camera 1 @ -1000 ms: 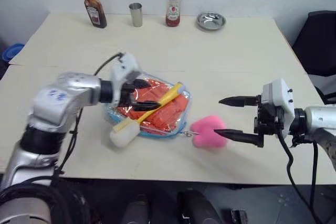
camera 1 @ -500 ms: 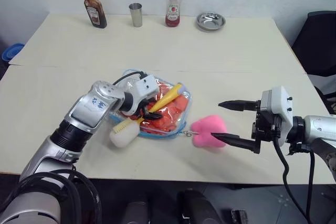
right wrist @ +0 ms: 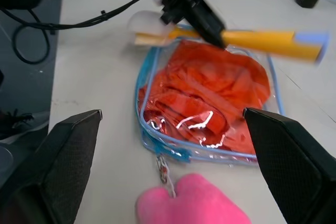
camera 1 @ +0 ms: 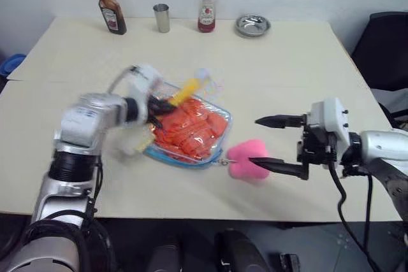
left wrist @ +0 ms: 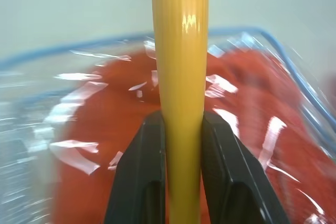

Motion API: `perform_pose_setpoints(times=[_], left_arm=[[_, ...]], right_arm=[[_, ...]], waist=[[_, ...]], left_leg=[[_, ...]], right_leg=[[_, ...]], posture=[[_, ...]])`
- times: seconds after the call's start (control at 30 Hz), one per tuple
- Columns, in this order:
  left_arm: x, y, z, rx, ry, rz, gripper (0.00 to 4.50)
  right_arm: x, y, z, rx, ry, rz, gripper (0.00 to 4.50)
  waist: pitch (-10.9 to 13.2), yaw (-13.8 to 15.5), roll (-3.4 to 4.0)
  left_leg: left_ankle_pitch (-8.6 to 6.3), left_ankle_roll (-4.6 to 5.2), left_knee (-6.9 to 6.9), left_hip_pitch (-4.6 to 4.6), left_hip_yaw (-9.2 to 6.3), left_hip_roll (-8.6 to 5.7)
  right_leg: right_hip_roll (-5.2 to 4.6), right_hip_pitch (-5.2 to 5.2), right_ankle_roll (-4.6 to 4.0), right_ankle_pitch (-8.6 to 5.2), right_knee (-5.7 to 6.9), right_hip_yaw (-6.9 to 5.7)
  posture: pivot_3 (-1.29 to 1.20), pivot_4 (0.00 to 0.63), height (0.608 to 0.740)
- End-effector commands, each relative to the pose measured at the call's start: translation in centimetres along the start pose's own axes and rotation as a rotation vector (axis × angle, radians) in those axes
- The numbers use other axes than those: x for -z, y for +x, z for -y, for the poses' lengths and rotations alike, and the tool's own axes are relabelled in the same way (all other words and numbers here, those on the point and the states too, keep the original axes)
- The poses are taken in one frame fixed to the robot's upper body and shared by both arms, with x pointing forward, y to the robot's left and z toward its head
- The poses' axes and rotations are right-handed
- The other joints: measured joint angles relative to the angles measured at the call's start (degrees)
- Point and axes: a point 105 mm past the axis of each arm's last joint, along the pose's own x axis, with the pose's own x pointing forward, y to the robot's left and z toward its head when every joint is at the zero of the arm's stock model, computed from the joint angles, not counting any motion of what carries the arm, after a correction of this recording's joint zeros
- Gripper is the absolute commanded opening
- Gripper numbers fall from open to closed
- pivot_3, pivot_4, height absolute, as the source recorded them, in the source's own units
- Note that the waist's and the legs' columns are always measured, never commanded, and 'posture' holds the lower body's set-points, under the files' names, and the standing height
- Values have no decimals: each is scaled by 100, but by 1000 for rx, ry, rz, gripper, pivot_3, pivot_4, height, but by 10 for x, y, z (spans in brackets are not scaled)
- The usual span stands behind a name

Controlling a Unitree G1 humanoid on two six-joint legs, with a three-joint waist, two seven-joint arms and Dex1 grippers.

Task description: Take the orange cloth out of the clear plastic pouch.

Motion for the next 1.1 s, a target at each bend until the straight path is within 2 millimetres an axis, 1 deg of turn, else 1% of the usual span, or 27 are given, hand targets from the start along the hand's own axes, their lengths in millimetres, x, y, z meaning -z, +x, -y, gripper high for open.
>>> perform_pose_setpoints(times=[0.03, 0.1, 0.17, 0.23, 0.27, 0.3, 0.33, 0.43, 0.47, 0.5, 0.6, 0.73, 0.77, 0.8, 0.83, 0.87, 0.9, 0.97, 1.03, 1.07, 1.1], left_arm=[[6, -54, -57, -250, -68, 23, 598], [31, -83, -81, -369, -22, -74, 598], [59, -110, -105, -481, 14, -179, 598], [83, -131, -121, -552, 37, -244, 598], [96, -138, -128, -580, 51, -276, 598], [110, -142, -132, -595, 47, -296, 598], [119, -144, -134, -602, 45, -304, 598], [134, -144, -137, -616, 60, -303, 598], [136, -145, -138, -625, 52, -290, 912], [137, -145, -138, -632, 53, -279, 1275], [131, -145, -135, -621, 65, -233, 2101], [125, -150, -134, -630, 97, -221, 3375], [121, -153, -133, -624, 105, -219, 3673], [109, -157, -131, -603, 137, -195, 3949], [93, -160, -126, -569, 187, -159, 3949], [83, -161, -122, -545, 222, -136, 3949], [68, -161, -111, -476, 278, -109, 3949], [52, -158, -86, -332, 410, -106, 3949], [47, -155, -69, -229, 502, -127, 3949], [46, -148, -57, -147, 576, -154, 3949], [46, -144, -49, -91, 623, -172, 3949]], right_arm=[[-8, 12, 0, -68, -33, 44, 4500], [-9, 19, -1, -111, -43, 56, 4500], [-11, 25, -1, -152, -50, 69, 4500], [-12, 30, -1, -184, -54, 80, 4500], [-12, 32, -1, -197, -55, 83, 4500], [-12, 34, 0, -208, -55, 85, 4500], [-11, 35, 0, -213, -55, 86, 4500], [-10, 36, 1, -223, -46, 87, 4500], [-10, 35, 0, -227, -42, 86, 4500], [-9, 34, 0, -229, -39, 84, 4500], [-8, 32, 0, -226, -31, 77, 4500], [-7, 29, 1, -210, -28, 69, 4500], [-7, 29, 1, -204, -29, 67, 4500], [-7, 27, 2, -192, -28, 64, 4500], [-7, 24, 3, -179, -26, 62, 4500], [-7, 23, 3, -170, -24, 61, 4500], [-6, 21, 3, -157, -23, 56, 4500], [-4, 18, 1, -136, -18, 48, 4500], [-3, 16, 0, -123, -13, 45, 4500], [-2, 14, -1, -114, -8, 45, 4500], [-2, 13, -2, -107, -4, 45, 4500]], waist=[[0, -23, 0], [0, -71, 0], [-1, -64, -1], [-1, -44, -1], [-2, -13, -5], [-3, 23, -7], [-4, 66, -9], [-9, 159, -17], [-11, 177, -19], [-11, 182, -20], [-13, 168, -23], [-13, 116, -24], [-13, 91, -24], [-13, 80, -24], [-13, 67, -25], [-12, 59, -28], [-12, 57, -29], [-12, 57, -29], [-11, 59, -26], [-9, 59, -22], [-8, 59, -20]], left_leg=[[1, -2, -2, -2, 0, 0], [0, -3, -8, -1, 0, 0], [0, -5, -11, 1, -3, -1], [-1, -4, -7, 0, -5, -3], [-2, -3, -5, -1, -5, -5], [-2, -2, -4, -3, -8, -6], [-4, 1, -4, -3, -9, -9], [-7, 6, -4, -9, -19, -19], [-8, 9, -4, -9, -20, -24], [-9, 11, -4, -9, -19, -27], [-11, 15, -4, -10, -15, -30], [-11, 15, -7, -10, -15, -28], [-11, 15, -7, -10, -15, -29], [-11, 16, -7, -10, -15, -28], [-12, 17, -8, -10, -15, -28], [-13, 18, -11, -10, -15, -28], [-13, 18, -12, -12, -15, -27], [-11, 14, -15, -12, -15, -26], [-11, 14, -17, -11, -14, -27], [-11, 14, -21, -10, -14, -27], [-10, 14, -21, -9, -13, -28]], right_leg=[[0, -6, 0, 0, 4, 0], [-1, -11, 0, 0, 6, -1], [-6, -12, 0, 0, 5, -5], [-12, -12, -1, 0, 2, -8], [-17, -11, -1, 0, 1, -9], [-20, -11, -1, 0, -1, -12], [-24, -10, -1, 0, -2, -12], [-39, -9, -1, 0, -5, -23], [-45, -9, -1, 0, -4, -26], [-48, -8, -1, 0, -5, -26], [-51, -10, -1, 0, -4, -27], [-51, -11, -1, 0, -3, -30], [-51, -11, -1, 0, -2, -30], [-51, -11, -1, 0, -3, -31], [-51, -11, -1, 0, -2, -31], [-50, -11, -1, 0, -2, -31], [-50, -12, -1, 0, -2, -33], [-50, -12, -1, 0, -4, -33], [-52, -11, -1, 0, -15, -32], [-52, -7, -1, 0, -24, -32], [-53, -7, -1, 0, -24, -31]], posture=[[0, 150, 740], [0, 150, 740], [0, 150, 740], [0, 150, 740], [0, 150, 740], [0, 150, 740], [0, 150, 740], [0, 150, 740], [0, 150, 740], [0, 150, 740], [0, 150, 740], [0, 150, 740], [0, 150, 740], [0, 150, 740], [0, 150, 740], [0, 150, 740], [0, 150, 740], [0, 150, 740], [0, 150, 740], [0, 150, 740], [0, 150, 740]])
